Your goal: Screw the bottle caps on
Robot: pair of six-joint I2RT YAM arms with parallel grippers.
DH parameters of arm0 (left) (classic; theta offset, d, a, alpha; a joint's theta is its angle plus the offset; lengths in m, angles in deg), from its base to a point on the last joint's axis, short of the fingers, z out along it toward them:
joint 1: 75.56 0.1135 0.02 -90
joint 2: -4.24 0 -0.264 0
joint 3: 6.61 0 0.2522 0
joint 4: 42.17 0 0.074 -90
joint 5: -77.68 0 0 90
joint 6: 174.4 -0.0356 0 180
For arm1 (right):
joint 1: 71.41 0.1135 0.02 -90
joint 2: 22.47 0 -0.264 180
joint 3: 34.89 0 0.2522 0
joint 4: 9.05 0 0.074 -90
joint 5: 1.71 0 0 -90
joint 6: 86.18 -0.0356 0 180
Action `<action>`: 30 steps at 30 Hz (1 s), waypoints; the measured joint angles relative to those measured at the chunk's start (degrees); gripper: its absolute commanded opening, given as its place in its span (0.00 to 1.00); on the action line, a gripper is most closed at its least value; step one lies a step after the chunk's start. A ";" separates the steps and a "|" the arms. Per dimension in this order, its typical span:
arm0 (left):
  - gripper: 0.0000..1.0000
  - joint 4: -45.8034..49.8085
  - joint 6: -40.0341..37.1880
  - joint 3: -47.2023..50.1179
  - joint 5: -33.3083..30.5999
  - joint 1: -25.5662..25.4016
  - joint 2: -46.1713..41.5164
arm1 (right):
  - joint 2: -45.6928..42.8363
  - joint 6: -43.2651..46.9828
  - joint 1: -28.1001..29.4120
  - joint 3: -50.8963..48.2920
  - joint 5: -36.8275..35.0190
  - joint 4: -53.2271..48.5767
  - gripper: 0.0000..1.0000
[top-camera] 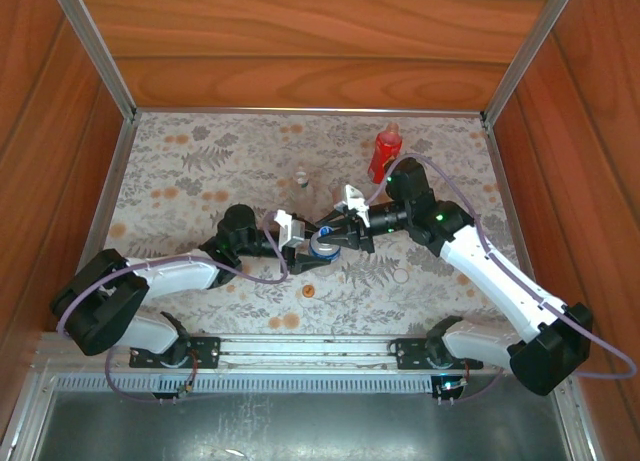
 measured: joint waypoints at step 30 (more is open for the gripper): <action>0.54 6.56 -3.87 -11.82 -52.83 -8.50 5.14 | -2.16 -30.18 3.04 -0.24 -48.48 14.45 0.50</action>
